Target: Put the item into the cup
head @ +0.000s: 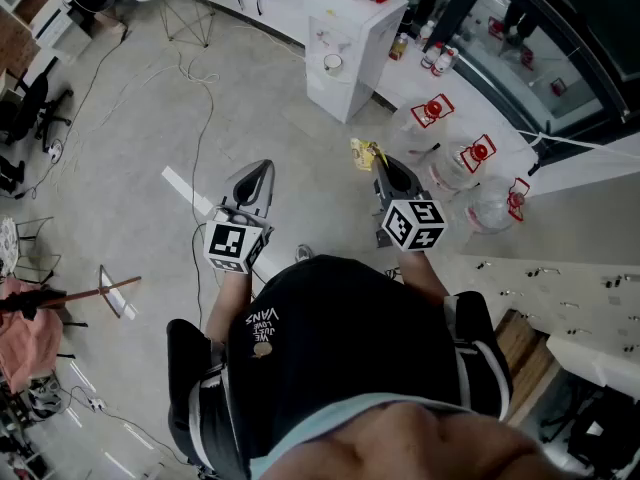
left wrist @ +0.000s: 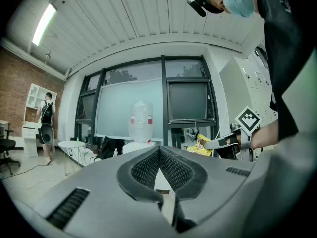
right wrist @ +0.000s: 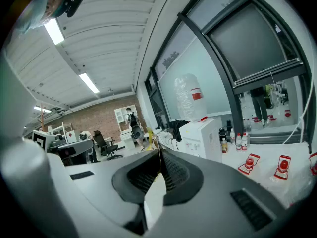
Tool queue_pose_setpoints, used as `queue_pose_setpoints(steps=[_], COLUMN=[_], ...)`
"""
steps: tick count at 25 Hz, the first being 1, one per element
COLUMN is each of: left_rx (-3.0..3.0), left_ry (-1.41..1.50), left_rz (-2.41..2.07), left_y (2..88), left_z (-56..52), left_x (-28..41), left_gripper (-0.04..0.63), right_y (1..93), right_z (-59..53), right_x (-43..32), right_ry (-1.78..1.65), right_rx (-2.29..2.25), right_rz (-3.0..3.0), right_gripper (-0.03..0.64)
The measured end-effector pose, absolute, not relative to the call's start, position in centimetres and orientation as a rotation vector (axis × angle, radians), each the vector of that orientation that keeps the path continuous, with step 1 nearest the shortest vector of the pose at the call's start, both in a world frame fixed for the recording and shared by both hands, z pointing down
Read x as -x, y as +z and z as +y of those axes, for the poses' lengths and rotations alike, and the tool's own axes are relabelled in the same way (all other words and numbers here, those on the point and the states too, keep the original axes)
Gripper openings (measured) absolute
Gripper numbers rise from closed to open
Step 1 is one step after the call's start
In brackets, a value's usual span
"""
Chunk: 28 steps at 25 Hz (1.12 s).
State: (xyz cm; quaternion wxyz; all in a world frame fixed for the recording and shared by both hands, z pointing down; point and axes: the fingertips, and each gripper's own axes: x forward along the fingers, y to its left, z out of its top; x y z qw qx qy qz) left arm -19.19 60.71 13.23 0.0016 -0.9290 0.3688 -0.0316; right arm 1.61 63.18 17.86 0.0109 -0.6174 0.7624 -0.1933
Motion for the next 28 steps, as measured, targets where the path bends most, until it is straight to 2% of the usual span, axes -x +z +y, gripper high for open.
queue_pose_setpoints(steps=[19,28], left_rx=[3.032,3.054], left_ry=[-0.108,-0.151], left_rz=[0.995,0.992], left_y=[15.6,17.6], left_z=[56.4,51.0], left_x=[22.3,21.5], left_gripper=[0.019,0.018], right_y=[18.9,20.2], right_z=[58.5,53.6], right_x=[2.4,1.7], right_ry=[-0.636,-0.676], right_rx=[1.954,1.967], right_rz=[2.267,2.252], right_gripper=[0.046,0.046])
